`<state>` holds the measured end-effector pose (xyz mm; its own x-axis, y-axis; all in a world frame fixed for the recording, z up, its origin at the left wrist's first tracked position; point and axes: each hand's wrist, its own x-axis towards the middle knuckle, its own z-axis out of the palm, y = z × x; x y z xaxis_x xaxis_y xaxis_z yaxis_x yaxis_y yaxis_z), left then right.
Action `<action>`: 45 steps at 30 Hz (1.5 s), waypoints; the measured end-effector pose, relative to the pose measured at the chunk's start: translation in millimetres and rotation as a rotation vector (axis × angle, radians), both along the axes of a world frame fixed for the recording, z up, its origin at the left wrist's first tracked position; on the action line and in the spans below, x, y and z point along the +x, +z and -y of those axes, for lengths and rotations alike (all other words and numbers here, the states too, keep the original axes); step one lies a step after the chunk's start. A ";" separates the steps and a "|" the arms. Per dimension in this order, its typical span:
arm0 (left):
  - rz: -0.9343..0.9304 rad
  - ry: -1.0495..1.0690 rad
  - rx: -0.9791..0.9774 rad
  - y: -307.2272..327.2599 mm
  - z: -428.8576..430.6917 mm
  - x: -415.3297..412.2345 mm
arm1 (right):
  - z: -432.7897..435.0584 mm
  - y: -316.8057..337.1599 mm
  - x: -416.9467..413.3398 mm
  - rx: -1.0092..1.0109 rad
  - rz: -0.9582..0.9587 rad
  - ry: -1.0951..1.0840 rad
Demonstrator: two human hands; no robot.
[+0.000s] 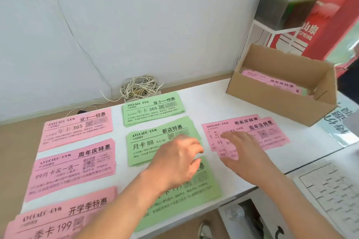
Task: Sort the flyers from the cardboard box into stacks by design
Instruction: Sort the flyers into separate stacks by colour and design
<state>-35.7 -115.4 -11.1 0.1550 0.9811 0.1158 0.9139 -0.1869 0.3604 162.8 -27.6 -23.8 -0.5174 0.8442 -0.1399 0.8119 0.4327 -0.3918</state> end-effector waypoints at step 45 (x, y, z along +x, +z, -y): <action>0.106 0.283 -0.090 -48.8 -134.7 76.1 | -75.8 -43.7 80.8 0.103 0.167 0.038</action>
<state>40.4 19.3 -59.9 -0.1336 0.9907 0.0274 0.8814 0.1061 0.4603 243.7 48.3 -67.5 -0.5260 0.8388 -0.1404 0.8443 0.4951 -0.2051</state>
